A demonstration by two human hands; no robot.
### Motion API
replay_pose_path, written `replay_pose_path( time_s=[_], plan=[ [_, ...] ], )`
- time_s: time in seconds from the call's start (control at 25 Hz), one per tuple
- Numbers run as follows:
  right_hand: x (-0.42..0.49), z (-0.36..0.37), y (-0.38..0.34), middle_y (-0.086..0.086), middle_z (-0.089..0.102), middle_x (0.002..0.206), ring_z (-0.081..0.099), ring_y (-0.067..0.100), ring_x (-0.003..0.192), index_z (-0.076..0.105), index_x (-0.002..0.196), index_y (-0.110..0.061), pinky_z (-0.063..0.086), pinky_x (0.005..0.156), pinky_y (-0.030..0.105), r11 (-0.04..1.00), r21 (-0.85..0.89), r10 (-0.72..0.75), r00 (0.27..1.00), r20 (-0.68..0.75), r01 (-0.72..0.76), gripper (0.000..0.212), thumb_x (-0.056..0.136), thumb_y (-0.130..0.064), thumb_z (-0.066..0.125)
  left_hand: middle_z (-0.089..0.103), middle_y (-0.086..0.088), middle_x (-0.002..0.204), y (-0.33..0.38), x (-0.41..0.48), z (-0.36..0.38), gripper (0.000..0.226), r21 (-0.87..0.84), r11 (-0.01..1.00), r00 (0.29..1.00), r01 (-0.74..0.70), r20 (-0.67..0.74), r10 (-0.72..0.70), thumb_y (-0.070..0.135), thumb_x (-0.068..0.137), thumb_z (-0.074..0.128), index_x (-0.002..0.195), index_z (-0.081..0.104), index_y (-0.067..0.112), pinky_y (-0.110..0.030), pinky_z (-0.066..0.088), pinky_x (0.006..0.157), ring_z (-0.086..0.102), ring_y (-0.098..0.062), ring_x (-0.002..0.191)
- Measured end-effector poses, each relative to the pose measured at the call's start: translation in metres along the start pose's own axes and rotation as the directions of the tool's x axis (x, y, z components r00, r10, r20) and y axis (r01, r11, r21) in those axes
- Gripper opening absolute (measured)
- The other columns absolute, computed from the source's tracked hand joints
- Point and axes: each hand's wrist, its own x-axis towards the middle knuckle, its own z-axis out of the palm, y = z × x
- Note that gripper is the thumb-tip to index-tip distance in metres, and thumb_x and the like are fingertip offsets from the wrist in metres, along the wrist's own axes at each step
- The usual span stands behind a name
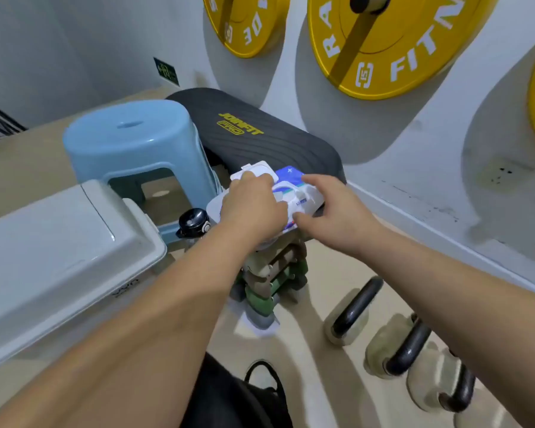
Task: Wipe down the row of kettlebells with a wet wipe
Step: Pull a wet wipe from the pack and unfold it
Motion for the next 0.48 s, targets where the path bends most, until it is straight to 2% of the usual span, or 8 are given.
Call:
replay_pose_path(
  time_s=[0.08, 0.12, 0.16, 0.24, 0.36, 0.48],
  plan=[
    [0.009, 0.007, 0.002, -0.002, 0.044, 0.157, 0.041, 0.016, 0.143, 0.039, 0.156, -0.02, 0.038, 0.115, 0.033, 0.995, -0.091, -0.037, 0.993, 0.111, 0.047, 0.09, 0.079, -0.039, 0.082, 0.052, -0.008, 0.13, -0.009, 0.004, -0.003, 0.05, 0.052, 0.998, 0.995, 0.04, -0.094, -0.034, 0.05, 0.089, 0.061, 0.13, 0.058, 0.02, -0.042, 0.041, 0.097, 0.045, -0.033, 0.124],
    [0.011, 0.009, 0.002, -0.004, 0.044, 0.157, 0.042, 0.015, 0.142, 0.038, 0.156, -0.021, 0.039, 0.111, 0.029, 0.993, -0.108, -0.035, 0.989, 0.147, 0.051, 0.095, 0.077, -0.044, 0.084, 0.055, -0.005, 0.125, -0.012, 0.005, -0.004, 0.048, 0.122, 0.992, 0.992, 0.04, -0.12, -0.026, 0.053, 0.088, 0.061, 0.125, 0.06, 0.023, -0.043, 0.04, 0.095, 0.046, -0.032, 0.122],
    [0.013, 0.012, 0.003, -0.006, 0.047, 0.154, 0.044, 0.014, 0.14, 0.038, 0.156, -0.021, 0.04, 0.105, 0.026, 0.992, -0.119, -0.019, 0.983, 0.183, 0.041, 0.096, 0.076, -0.047, 0.085, 0.059, -0.002, 0.119, -0.014, 0.007, -0.006, 0.043, 0.145, 0.989, 0.993, 0.035, -0.12, -0.018, 0.053, 0.087, 0.061, 0.119, 0.063, 0.025, -0.042, 0.038, 0.093, 0.047, -0.03, 0.119],
    [0.019, 0.017, 0.007, -0.008, 0.054, 0.145, 0.051, 0.012, 0.131, 0.042, 0.153, -0.022, 0.041, 0.097, 0.023, 0.999, -0.045, 0.02, 0.983, 0.182, -0.012, 0.096, 0.073, -0.048, 0.086, 0.064, 0.004, 0.108, -0.006, 0.009, -0.007, 0.032, 0.086, 0.996, 1.0, 0.024, -0.015, -0.023, 0.046, 0.085, 0.064, 0.111, 0.065, 0.027, -0.041, 0.037, 0.093, 0.052, -0.026, 0.116],
    [0.028, 0.019, 0.007, -0.009, 0.055, 0.141, 0.055, 0.012, 0.128, 0.046, 0.152, -0.023, 0.046, 0.106, 0.03, 0.99, 0.093, 0.087, 0.979, 0.186, -0.105, 0.092, 0.073, -0.047, 0.087, 0.064, 0.005, 0.103, -0.005, 0.014, -0.01, 0.026, 0.069, 0.993, 0.989, 0.1, 0.101, -0.106, 0.042, 0.085, 0.066, 0.105, 0.06, 0.027, -0.043, 0.042, 0.098, 0.058, -0.025, 0.107],
    [0.033, 0.024, 0.004, -0.006, 0.049, 0.138, 0.05, 0.015, 0.131, 0.051, 0.149, -0.026, 0.046, 0.11, 0.037, 0.989, 0.088, 0.105, 0.979, 0.175, -0.122, 0.087, 0.073, -0.052, 0.086, 0.064, 0.009, 0.092, -0.015, 0.016, -0.016, 0.011, -0.041, 0.989, 0.989, 0.139, 0.059, -0.136, 0.033, 0.083, 0.066, 0.081, 0.059, 0.025, -0.045, 0.049, 0.093, 0.06, -0.024, 0.1]
  ],
)
